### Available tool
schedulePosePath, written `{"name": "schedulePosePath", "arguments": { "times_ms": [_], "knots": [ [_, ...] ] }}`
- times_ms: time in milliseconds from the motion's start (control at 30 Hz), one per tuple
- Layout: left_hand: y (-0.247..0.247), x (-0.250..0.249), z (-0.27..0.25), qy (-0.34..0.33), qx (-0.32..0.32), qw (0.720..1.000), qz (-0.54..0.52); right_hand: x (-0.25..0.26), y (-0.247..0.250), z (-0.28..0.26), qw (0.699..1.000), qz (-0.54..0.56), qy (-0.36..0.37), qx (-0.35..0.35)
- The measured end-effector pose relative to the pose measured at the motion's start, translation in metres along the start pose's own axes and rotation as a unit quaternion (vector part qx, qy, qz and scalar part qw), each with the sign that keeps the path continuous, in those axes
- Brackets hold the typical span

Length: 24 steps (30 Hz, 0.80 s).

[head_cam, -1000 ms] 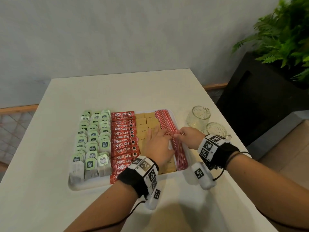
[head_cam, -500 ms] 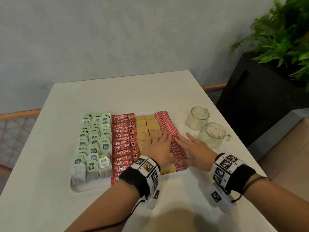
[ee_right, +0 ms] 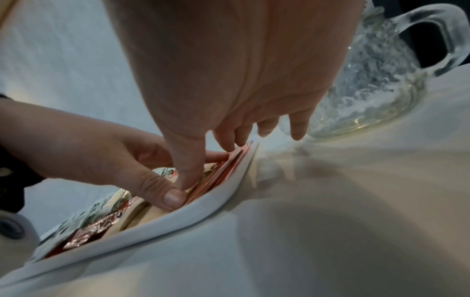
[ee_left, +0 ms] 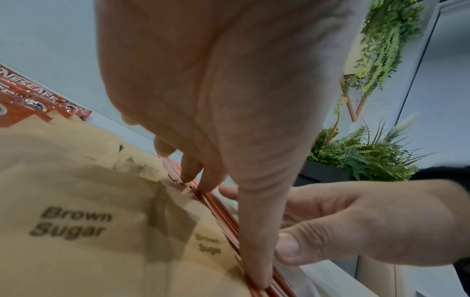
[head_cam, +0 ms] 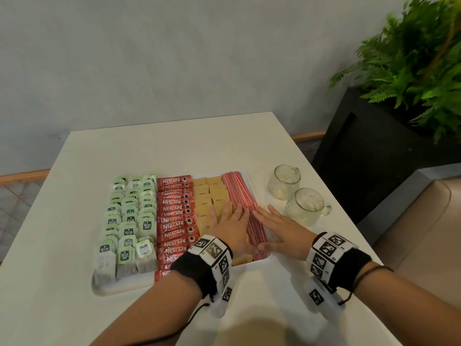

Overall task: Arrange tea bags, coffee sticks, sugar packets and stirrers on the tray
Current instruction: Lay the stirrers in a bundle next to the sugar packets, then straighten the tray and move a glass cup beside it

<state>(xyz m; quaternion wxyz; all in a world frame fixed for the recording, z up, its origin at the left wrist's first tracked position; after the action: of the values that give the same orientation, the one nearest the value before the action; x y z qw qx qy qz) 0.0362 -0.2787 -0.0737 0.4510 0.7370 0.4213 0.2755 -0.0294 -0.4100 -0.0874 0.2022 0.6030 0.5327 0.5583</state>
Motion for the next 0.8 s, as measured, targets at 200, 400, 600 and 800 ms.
{"name": "schedulePosePath", "arguments": {
  "times_ms": [200,400,600,800],
  "knots": [
    [-0.004,0.002,0.001,0.008,0.013,1.000,-0.005,-0.004,-0.005,0.001,0.999,-0.030,-0.009,0.037],
    [-0.009,0.002,0.002,0.007,0.011,1.000,-0.006,-0.003,-0.001,0.004,0.998,-0.046,-0.007,0.044],
    [-0.010,0.002,0.004,0.015,0.011,1.000,-0.016,-0.002,0.000,0.008,0.998,-0.046,-0.019,0.044],
    [-0.009,0.004,0.006,0.010,0.002,1.000,0.000,0.001,0.005,0.008,0.996,-0.053,-0.028,0.060]
  ]
}}
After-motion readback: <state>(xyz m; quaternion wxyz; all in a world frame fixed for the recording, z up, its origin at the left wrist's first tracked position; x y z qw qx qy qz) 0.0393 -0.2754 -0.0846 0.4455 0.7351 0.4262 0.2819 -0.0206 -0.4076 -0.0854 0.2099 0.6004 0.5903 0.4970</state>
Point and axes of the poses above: each hand's wrist, its own z-axis towards the middle knuckle, its own y-axis out of the back of the hand, x = y × z, the point moved 4 cm from there along z, towards the middle knuckle, and after that the axes turned 15 degrees about y, right-handed, at the moved point
